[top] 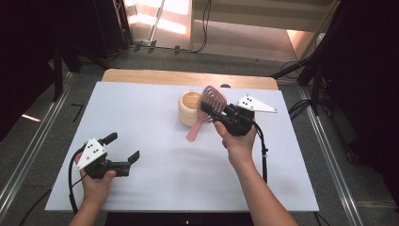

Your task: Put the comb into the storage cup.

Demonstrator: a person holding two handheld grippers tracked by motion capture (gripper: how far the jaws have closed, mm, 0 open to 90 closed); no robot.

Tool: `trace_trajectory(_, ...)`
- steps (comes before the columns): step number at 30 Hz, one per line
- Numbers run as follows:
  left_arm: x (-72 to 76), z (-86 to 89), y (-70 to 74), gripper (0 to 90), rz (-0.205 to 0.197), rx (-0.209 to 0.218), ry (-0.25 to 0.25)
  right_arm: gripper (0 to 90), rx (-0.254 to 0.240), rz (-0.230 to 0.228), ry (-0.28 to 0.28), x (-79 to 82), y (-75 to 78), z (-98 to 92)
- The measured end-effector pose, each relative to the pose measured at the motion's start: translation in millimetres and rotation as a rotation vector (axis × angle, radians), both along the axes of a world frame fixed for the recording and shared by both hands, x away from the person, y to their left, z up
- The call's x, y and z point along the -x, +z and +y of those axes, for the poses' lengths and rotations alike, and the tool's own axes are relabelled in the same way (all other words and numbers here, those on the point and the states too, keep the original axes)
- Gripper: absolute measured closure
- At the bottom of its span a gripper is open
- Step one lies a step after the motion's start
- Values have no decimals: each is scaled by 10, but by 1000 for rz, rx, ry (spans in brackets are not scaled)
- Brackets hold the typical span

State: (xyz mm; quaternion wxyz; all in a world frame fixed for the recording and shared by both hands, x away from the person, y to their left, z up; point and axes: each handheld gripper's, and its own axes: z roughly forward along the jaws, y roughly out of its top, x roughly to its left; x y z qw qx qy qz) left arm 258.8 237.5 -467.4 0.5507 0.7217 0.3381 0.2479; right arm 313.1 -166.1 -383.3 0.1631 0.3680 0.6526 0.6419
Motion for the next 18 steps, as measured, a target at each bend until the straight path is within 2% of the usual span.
trace_trajectory(13, 48, 197, -44, 0, 1, -7, 31, 621, 1, -23, -19, -60, 82, -55)
trace_trajectory(18, 79, 282, -48, 0, -3, -11, 25, 621, 2, -30, -22, -88, 119, -56)
